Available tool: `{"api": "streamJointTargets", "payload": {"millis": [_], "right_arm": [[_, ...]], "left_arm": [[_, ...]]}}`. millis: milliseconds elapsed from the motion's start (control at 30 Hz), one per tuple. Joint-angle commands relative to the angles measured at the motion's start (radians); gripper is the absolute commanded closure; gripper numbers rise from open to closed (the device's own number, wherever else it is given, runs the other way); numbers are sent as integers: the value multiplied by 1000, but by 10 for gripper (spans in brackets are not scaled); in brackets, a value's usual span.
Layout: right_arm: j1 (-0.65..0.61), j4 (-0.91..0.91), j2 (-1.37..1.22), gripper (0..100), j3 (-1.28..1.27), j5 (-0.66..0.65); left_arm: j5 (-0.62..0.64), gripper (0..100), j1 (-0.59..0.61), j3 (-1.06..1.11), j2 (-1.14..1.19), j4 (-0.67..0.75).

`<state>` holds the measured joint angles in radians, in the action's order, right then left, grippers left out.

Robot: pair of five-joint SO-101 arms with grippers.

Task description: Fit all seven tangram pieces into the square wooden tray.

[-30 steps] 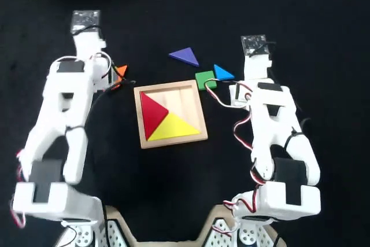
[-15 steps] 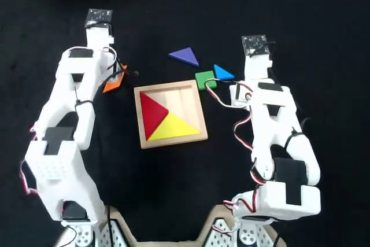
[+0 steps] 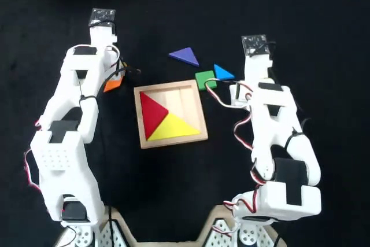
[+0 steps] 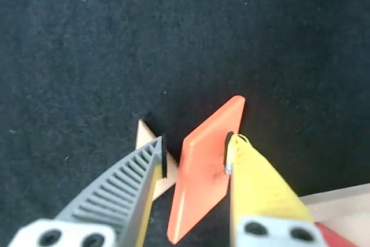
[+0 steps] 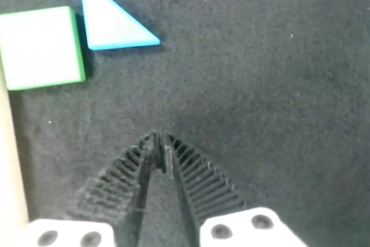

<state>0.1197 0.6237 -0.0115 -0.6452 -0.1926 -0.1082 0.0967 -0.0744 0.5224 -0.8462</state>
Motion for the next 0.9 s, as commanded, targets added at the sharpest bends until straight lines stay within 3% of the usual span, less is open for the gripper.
{"api": "streamJointTargets", "payload": {"millis": [0, 400, 667, 867], "right_arm": [[-15, -20, 5, 986, 30, -9], [-15, -18, 5, 986, 30, -9], [-15, -18, 5, 986, 31, -9], [-15, -18, 5, 986, 31, -9]], "left_arm": [[-15, 815, -39, -35, -3, 0], [-12, 819, -88, -35, -5, -55], [-12, 820, -191, -10, -72, -184], [-18, 820, -131, -1, -157, -178]]}}
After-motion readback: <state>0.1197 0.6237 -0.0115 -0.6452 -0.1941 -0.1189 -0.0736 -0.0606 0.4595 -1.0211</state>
